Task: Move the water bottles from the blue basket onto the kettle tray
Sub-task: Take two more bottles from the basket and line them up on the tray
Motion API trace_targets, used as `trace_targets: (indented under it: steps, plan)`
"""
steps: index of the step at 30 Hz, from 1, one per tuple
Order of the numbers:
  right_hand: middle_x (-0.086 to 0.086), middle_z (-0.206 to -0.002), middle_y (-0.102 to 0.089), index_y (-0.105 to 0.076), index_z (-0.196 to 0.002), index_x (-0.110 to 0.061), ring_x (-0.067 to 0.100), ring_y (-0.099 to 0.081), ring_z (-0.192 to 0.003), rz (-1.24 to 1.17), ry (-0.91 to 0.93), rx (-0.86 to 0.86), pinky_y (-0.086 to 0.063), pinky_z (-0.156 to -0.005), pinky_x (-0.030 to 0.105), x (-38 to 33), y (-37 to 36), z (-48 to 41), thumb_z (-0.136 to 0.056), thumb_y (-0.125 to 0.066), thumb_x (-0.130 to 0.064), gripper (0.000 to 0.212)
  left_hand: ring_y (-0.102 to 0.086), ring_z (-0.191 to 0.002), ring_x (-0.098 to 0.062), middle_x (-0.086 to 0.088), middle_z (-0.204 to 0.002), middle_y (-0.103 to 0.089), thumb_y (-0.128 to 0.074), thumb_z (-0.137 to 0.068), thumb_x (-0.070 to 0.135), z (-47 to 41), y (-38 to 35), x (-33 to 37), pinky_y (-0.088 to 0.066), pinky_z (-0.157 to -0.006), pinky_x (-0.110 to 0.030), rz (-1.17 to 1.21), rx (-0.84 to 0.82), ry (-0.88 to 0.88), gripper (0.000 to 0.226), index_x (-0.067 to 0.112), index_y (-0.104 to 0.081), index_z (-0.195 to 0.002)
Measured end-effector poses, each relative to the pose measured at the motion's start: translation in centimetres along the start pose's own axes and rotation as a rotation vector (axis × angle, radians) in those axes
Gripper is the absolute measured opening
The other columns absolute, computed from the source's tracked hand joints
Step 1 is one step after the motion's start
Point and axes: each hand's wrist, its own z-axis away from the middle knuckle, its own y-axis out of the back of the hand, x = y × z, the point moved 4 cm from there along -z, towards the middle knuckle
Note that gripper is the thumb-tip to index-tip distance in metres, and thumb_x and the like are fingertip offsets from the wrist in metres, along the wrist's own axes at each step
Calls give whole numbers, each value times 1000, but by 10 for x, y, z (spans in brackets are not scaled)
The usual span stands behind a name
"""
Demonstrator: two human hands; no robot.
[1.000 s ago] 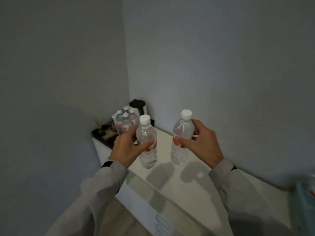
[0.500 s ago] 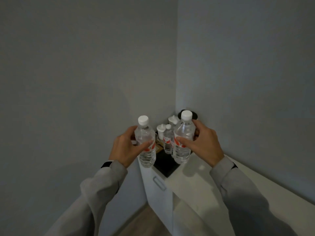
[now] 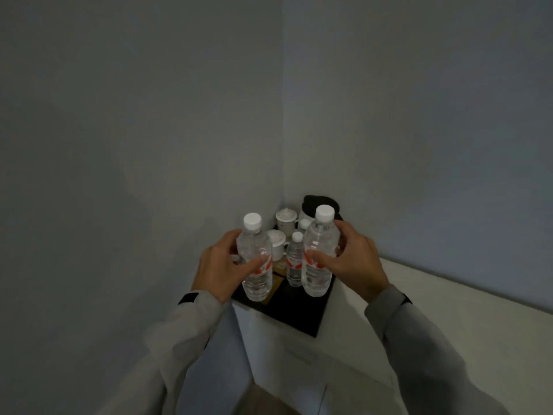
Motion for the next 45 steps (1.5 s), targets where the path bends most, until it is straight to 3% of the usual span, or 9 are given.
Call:
trace_targets:
  steps: [7, 10, 15, 18, 21, 27, 32, 39, 45]
  plan:
    - [-15, -112, -67, -53, -130, -31, 6, -65, -98, 106, -151, 135, -57, -87, 29, 14, -17, 9, -69, -84, -52, 71, -69, -96, -7, 11, -103, -73, -84, -65, 49, -44, -24, -42, -59, -80, -33, 21, -145, -10, 59, 35, -60, -117]
    - [-18, -108, -65, -53, -127, -34, 2, -64, -94, 113, -202, 154, -57, -87, 28, 30, -26, 7, -68, -84, -52, 68, -68, -98, -14, 3, -110, -73, -85, -66, 46, -56, -46, -55, -57, -82, -32, 27, -206, -15, 64, 28, -60, -123]
    - [-6, -114, -71, -57, -123, -29, 13, -68, -102, 107, -308, 173, -56, -91, 33, 60, -45, 1, -70, -87, -43, 62, -61, -88, 2, 17, -102, -67, -83, -66, 50, -64, -84, -80, -45, -67, -2, 90, -300, 71, 58, 37, -58, -117]
    - [-3, -114, -72, -58, -122, -26, 16, -68, -103, 99, -352, 163, -55, -90, 33, 78, -60, 2, -74, -85, -42, 57, -64, -106, -13, 6, -120, -68, -82, -66, 53, -66, -105, -96, -54, -85, -23, 117, -353, 97, 66, 36, -55, -124]
    - [-3, -115, -72, -57, -121, -27, 17, -68, -105, 94, -411, 135, -54, -90, 30, 93, -77, 7, -76, -83, -41, 54, -63, -112, -19, 4, -121, -67, -78, -60, 63, -68, -118, -109, -53, -95, -41, 121, -376, 104, 58, 60, -50, -112]
    - [-13, -105, -69, -49, -110, -43, 16, -67, -100, 78, -534, 171, -51, -82, 27, 120, -110, 15, -76, -77, -51, 45, -63, -99, 1, 28, -105, -64, -83, -62, 57, -73, -142, -139, -51, -78, -12, 123, -465, 131, 56, 66, -50, -106]
    - [-2, -111, -72, -53, -114, -31, 24, -68, -102, 89, -608, 212, -55, -86, 38, 131, -127, 10, -76, -76, -51, 49, -67, -104, -14, 8, -112, -71, -85, -61, 54, -76, -155, -158, -57, -86, -35, 139, -501, 175, 64, 36, -58, -116]
    - [-2, -115, -70, -52, -121, -28, 21, -66, -104, 86, -643, 223, -50, -83, 27, 144, -143, 3, -76, -78, -50, 56, -63, -110, -16, 13, -115, -68, -78, -58, 69, -81, -167, -168, -54, -93, -45, 131, -491, 178, 61, 47, -55, -110]
    - [-7, -116, -69, -52, -123, -29, 15, -65, -104, 84, -642, 242, -47, -81, 22, 153, -155, 7, -75, -77, -56, 60, -54, -126, -18, 8, -131, -62, -78, -63, 66, -80, -172, -165, -44, -106, -48, 145, -500, 140, 75, 39, -52, -128]
